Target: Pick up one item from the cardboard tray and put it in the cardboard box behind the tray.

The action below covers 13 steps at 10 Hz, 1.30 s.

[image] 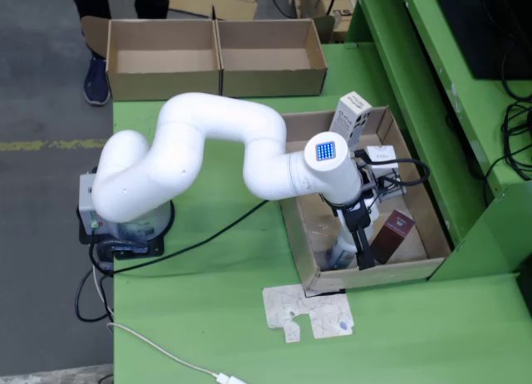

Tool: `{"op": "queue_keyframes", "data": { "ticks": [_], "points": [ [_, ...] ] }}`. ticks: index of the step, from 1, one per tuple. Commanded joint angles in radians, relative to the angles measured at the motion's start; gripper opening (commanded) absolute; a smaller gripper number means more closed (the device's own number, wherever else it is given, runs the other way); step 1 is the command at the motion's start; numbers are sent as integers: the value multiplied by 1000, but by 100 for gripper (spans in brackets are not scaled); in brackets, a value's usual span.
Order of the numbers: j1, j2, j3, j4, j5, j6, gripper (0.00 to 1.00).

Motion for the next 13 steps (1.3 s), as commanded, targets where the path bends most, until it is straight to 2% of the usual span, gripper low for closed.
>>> {"op": "queue_keyframes", "data": {
  "ticks": [1, 5, 13],
  "points": [
    [0, -29, 103, -11, -9, 1, 100],
    [-11, -60, 188, -65, -11, -2, 100],
    [-1, 8, 90, -32, -17, 2, 100]
  ]
}}
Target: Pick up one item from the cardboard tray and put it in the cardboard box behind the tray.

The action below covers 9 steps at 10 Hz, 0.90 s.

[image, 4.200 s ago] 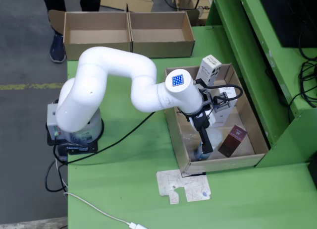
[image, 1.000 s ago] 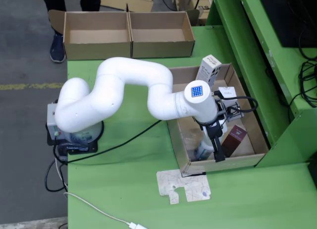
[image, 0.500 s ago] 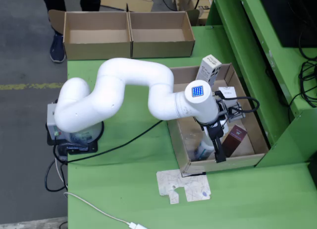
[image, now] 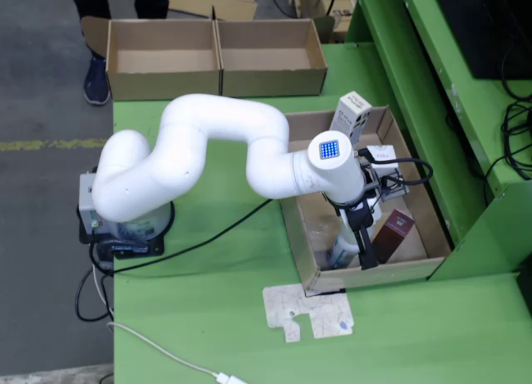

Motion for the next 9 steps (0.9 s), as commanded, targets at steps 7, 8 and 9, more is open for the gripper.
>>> {"op": "queue_keyframes", "data": {
  "ticks": [7, 8, 9],
  "points": [
    [3, 96, -72, 49, -8, 8, 100],
    [3, 96, -72, 49, -8, 8, 100],
    [3, 96, -72, 49, -8, 8, 100]
  ]
}}
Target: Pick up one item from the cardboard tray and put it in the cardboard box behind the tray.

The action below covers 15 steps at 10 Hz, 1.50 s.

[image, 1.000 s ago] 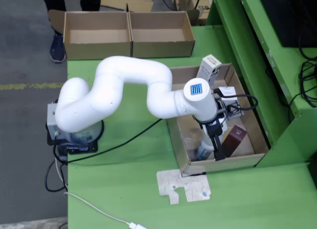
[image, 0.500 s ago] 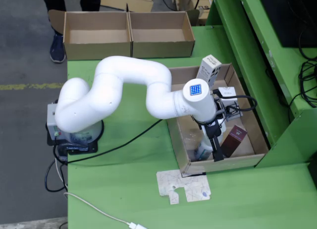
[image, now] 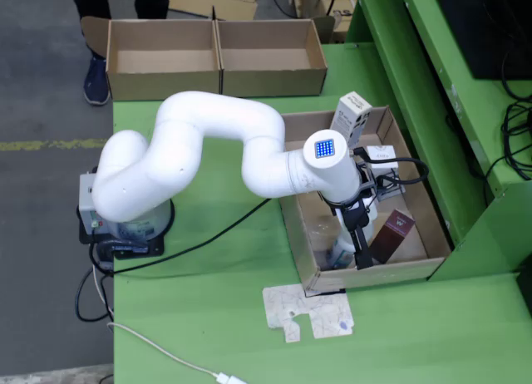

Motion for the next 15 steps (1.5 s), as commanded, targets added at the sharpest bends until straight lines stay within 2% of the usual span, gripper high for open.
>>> {"op": "queue_keyframes", "data": {
  "ticks": [1, 10, 15],
  "points": [
    [0, 36, 25, 12, -2, 3, 100],
    [0, 36, 25, 12, -2, 3, 100],
    [0, 36, 25, 12, -2, 3, 50]
  ]
}}
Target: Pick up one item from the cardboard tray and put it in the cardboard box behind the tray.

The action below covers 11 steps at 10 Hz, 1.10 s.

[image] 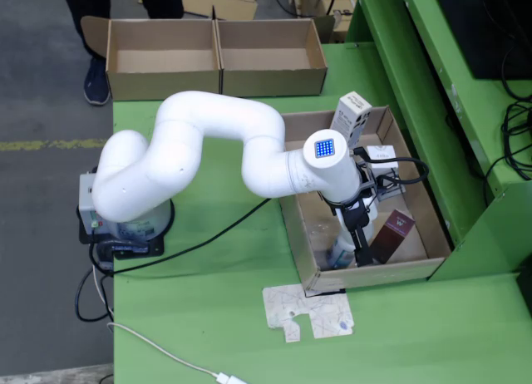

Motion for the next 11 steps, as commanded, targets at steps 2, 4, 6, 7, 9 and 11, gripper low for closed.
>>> {"op": "queue_keyframes", "data": {
  "ticks": [2, 4, 6, 7, 9, 11],
  "points": [
    [0, 36, 25, 12, -2, 3, 30],
    [0, 36, 25, 12, -2, 3, 10],
    [0, 36, 25, 12, -2, 3, 0],
    [0, 36, 25, 12, -2, 3, 0],
    [0, 36, 25, 12, -2, 3, 0],
    [0, 36, 25, 12, -2, 3, 0]
  ]
}}
